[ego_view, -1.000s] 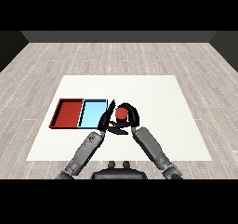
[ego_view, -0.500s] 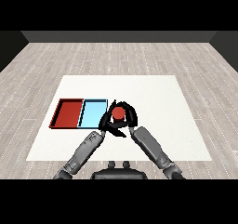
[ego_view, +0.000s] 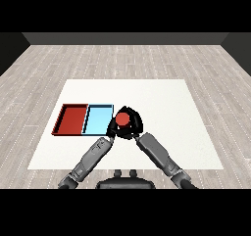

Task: Pick the red can and put it in the red box

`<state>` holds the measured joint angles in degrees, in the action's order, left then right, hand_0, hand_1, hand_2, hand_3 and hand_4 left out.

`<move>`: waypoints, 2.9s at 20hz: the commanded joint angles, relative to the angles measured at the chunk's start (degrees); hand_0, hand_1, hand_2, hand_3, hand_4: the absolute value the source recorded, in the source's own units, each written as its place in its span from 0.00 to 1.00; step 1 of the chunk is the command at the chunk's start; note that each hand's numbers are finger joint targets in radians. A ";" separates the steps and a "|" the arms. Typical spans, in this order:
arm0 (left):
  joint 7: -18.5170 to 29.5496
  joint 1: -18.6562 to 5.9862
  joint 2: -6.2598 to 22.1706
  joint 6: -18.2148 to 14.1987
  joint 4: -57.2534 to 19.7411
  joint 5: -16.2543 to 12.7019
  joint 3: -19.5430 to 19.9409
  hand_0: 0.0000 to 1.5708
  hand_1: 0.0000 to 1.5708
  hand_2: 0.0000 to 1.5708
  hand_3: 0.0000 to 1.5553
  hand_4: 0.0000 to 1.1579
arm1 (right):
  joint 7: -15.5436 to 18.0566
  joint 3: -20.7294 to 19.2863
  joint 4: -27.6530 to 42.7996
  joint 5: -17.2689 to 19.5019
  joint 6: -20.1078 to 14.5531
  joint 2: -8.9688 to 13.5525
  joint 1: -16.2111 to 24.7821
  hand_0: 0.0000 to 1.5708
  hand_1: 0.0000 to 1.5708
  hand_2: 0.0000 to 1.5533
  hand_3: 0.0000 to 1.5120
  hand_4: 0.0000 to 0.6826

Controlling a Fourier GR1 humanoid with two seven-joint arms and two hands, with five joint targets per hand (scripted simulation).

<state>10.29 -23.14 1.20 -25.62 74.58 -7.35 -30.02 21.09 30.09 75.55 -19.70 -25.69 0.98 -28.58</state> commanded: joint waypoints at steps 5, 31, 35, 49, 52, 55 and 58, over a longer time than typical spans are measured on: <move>-5.61 -4.64 -1.11 -1.67 -2.70 0.18 0.61 1.00 1.00 0.98 0.94 0.88 | 0.10 0.47 0.65 0.28 0.90 -0.92 -0.21 0.93 0.93 0.93 0.92 0.81; -2.83 -4.18 -1.12 -8.37 0.51 -2.43 -1.41 1.00 1.00 1.00 0.96 0.99 | 0.21 0.17 5.87 2.91 3.17 -0.92 4.31 0.00 0.00 0.00 0.00 0.00; 4.74 -0.75 -0.96 -3.03 -3.38 -1.33 1.61 1.00 1.00 1.00 0.95 0.99 | -2.59 -6.00 6.24 4.39 6.01 0.03 1.29 0.00 0.00 0.00 0.00 0.00; 1.38 1.89 0.80 -2.12 -1.45 -1.23 4.97 1.00 1.00 0.99 0.94 0.96 | -12.89 -13.79 26.52 10.58 1.64 4.82 3.96 0.00 0.00 0.00 0.00 0.00; 1.36 4.05 4.64 0.10 3.08 -0.65 6.55 1.00 1.00 1.00 0.94 0.98 | -12.22 -15.78 29.87 8.89 3.72 5.60 7.45 0.00 0.00 0.00 0.00 0.00; -2.96 3.00 4.97 -2.89 6.37 1.28 6.94 1.00 1.00 1.00 0.94 0.98 | -6.66 -19.68 30.53 4.64 8.68 8.66 17.19 0.00 0.00 0.00 0.00 0.00; -4.35 2.09 6.66 -3.15 8.24 2.57 8.87 1.00 1.00 1.00 0.94 0.97 | -3.42 -27.23 20.98 -0.27 13.71 10.00 13.43 0.00 0.00 0.00 0.00 0.00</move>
<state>8.95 -20.26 5.83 -28.00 78.96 -6.24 -23.02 14.15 8.55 101.52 -15.94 -16.62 9.28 -16.42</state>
